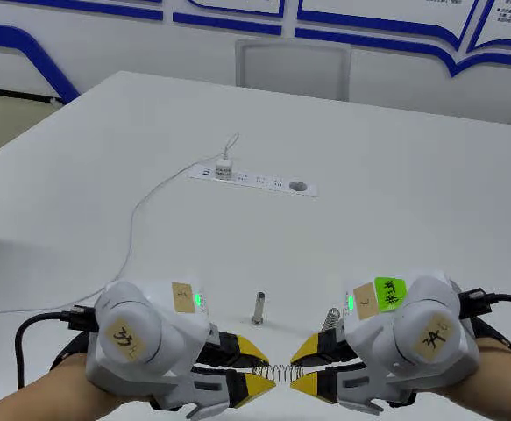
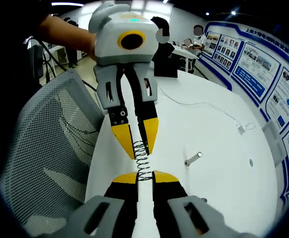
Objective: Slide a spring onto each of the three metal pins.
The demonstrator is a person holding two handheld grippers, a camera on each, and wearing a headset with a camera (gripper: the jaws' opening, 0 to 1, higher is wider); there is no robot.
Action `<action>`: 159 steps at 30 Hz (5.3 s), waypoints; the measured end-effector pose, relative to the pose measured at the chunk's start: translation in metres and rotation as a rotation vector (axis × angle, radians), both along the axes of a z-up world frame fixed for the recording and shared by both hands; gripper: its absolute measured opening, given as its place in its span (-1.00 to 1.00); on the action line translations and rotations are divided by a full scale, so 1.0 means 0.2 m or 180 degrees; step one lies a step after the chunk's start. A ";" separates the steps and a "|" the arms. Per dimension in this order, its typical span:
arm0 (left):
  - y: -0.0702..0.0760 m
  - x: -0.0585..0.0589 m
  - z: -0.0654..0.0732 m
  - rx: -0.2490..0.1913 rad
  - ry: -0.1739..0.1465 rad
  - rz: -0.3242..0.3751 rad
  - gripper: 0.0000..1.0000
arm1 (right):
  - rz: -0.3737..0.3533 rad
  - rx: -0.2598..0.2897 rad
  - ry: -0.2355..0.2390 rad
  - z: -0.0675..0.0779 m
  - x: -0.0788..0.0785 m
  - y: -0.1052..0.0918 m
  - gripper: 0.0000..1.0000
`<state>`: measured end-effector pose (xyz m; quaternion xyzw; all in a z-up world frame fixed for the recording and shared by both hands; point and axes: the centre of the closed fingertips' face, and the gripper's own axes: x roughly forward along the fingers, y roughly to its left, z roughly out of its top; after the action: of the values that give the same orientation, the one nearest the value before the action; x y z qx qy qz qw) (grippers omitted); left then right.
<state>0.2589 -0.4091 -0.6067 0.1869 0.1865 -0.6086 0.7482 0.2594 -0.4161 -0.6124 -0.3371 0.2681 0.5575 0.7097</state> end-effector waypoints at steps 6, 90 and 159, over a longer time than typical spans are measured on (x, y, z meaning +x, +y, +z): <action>-0.02 0.00 0.00 0.0025 -0.0048 -0.0018 -0.80 | 0.0037 -0.0042 -0.0033 0.00 0.00 -0.01 -0.78; -0.02 -0.01 0.04 -0.0248 0.0177 0.0125 -0.77 | -0.0248 0.1057 0.0286 0.22 0.00 0.18 -0.78; 0.40 0.28 -0.04 -0.0302 0.0109 0.1203 1.00 | -0.1413 0.1158 0.0293 0.17 0.65 0.05 -0.77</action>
<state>0.3155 -0.3290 -0.6146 0.1027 0.2022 -0.4685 0.8539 0.3897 -0.4070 -0.5790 -0.1117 0.2629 0.4422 0.8502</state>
